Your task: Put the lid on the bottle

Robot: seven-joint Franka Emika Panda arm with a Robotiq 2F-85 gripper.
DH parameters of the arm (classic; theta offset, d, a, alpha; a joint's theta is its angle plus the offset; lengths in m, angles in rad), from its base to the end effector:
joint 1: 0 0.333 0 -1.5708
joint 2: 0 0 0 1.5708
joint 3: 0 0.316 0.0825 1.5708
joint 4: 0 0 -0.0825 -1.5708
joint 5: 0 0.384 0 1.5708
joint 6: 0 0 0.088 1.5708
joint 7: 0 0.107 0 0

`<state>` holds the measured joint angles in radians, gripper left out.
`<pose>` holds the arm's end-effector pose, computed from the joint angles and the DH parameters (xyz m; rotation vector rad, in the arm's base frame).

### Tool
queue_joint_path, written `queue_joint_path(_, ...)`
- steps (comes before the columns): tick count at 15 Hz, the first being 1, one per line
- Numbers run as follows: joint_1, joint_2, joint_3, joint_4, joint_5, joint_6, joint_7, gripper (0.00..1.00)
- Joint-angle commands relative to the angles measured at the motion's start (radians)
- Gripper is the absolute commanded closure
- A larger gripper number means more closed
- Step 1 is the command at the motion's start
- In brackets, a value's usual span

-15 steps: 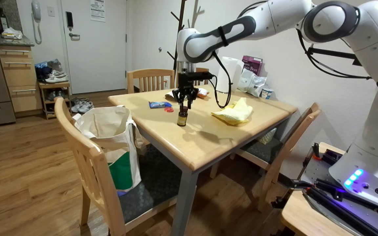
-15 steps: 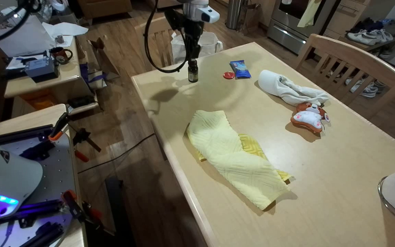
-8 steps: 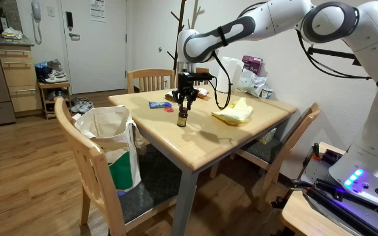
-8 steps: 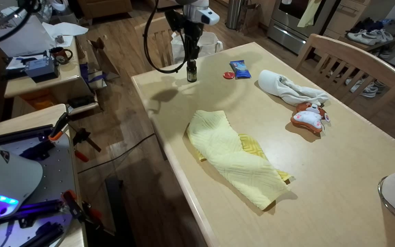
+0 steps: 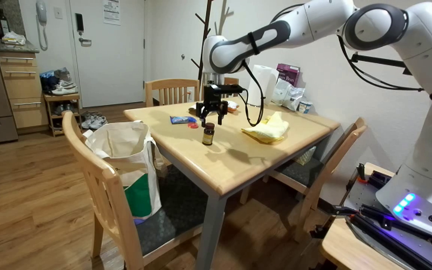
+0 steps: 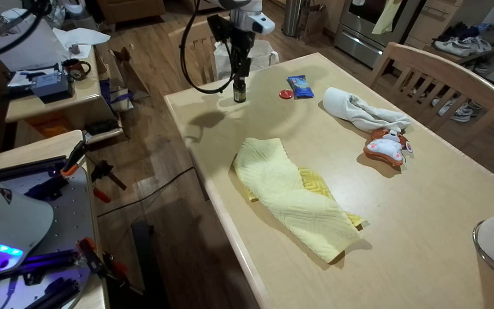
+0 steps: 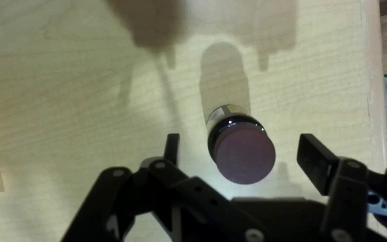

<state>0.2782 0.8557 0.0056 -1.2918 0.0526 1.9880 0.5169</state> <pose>0.6997 0.2065 0.2182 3.0890 -0.4036 -0.2601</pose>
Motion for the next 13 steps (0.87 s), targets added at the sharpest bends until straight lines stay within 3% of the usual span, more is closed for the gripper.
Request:
queue_joint_path(1,-0.010,-0.059,-0.003,-0.008,0.003,-0.056,0.002,0.00)
queue_joint_path(4,-0.017,-0.096,-0.004,-0.004,0.006,-0.113,-0.001,0.00)
queue_joint_path(6,-0.024,-0.116,0.007,-0.020,-0.004,-0.066,-0.062,0.00)
queue_joint_path(7,-0.011,-0.082,-0.004,0.012,-0.006,-0.082,-0.011,0.00)
queue_joint_path(13,-0.013,-0.096,-0.001,0.010,-0.007,-0.082,-0.034,0.00)
